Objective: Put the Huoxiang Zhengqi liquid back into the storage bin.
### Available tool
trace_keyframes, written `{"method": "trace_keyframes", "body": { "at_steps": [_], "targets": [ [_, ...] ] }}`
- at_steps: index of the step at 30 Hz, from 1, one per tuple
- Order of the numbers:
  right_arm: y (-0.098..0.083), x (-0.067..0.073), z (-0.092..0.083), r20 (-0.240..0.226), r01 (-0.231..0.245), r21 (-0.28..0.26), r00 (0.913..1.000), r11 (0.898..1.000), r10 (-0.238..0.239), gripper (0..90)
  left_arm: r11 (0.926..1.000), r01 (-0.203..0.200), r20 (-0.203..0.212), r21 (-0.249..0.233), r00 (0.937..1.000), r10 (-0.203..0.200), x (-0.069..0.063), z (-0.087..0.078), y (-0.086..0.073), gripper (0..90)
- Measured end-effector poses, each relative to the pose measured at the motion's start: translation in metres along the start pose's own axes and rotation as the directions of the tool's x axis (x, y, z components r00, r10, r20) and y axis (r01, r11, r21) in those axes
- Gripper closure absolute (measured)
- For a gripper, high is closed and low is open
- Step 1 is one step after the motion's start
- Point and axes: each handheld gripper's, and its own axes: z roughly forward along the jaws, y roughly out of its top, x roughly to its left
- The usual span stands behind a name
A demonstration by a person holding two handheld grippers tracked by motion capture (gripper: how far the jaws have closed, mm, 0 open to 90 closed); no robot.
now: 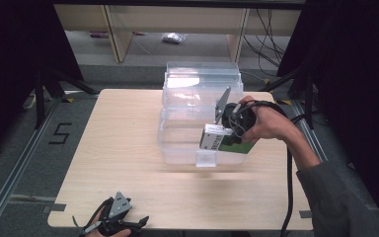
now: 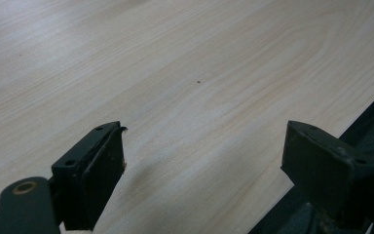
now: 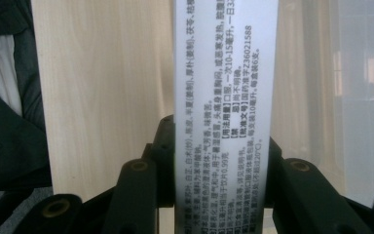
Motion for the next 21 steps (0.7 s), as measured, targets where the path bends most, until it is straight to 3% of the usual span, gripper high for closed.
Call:
{"method": "trace_keyframes", "body": {
  "at_steps": [2, 4, 7, 10, 12, 13, 15, 17, 18, 21],
  "targets": [
    [0.001, -0.003, 0.001, -0.004, 0.015, -0.014, 0.9999, 1.0, -0.015, 64.9, 1.0, 0.0, -0.001, -0.005, 1.0, 0.0, 0.0, 0.0, 0.0, 15.0],
    [0.0, -0.008, 0.002, -0.001, -0.023, -0.009, 0.9997, 1.0, 0.023, 64.9, 1.0, -0.002, -0.001, -0.005, 1.0, 0.002, 0.0, 0.0, 0.0, 15.0],
    [0.0, -0.018, 0.007, -0.009, -0.002, -0.01, 1.0, 1.0, 0.002, 64.9, 0.9999, -0.015, 0.003, 0.009, 0.9999, 0.015, 0.001, -0.001, 0.0, 15.0],
    [-0.001, -0.028, 0.012, -0.001, -0.027, 0.0, 0.9996, 1.0, 0.027, 64.9, 1.0, -0.005, 0.004, -0.004, 1.0, 0.006, 0.0, 0.0, 0.0, 15.0],
    [-0.002, -0.033, 0.015, 0.004, -0.007, -0.015, 1.0, 1.0, 0.007, 64.9, 0.9998, -0.016, 0.005, 0.008, 0.9999, 0.016, 0.001, -0.001, 0.0, 15.0],
    [-0.002, -0.033, 0.015, 0.004, -0.007, -0.015, 1.0, 1.0, 0.007, 64.9, 1.0, -0.001, 0.005, -0.003, 1.0, 0.001, 0.0, 0.0, 0.0, 15.0],
    [-0.003, -0.035, 0.018, 0.001, -0.054, -0.004, 0.9986, 0.999, 0.054, 64.9, 1.0, -0.001, 0.003, -0.004, 1.0, 0.001, 0.0, 0.0, 0.0, 15.0],
    [-0.003, -0.043, 0.022, 0.004, -0.015, 0.001, 0.9999, 1.0, 0.015, 64.9, 1.0, -0.002, 0.003, -0.004, 1.0, 0.002, -0.001, 0.0, 0.0, 15.0],
    [-0.003, -0.043, 0.024, 0.0, -0.034, -0.003, 0.9994, 0.999, 0.034, 64.9, 1.0, -0.003, 0.003, -0.003, 1.0, 0.003, -0.001, 0.0, 0.0, 15.0],
    [-0.004, -0.049, 0.028, 0.003, -0.019, -0.002, 0.9998, 1.0, 0.019, 64.9, 0.9998, 0.013, 0.016, -0.016, 0.9998, -0.012, -0.002, 0.0, 0.0, 15.0]
  ]
}}
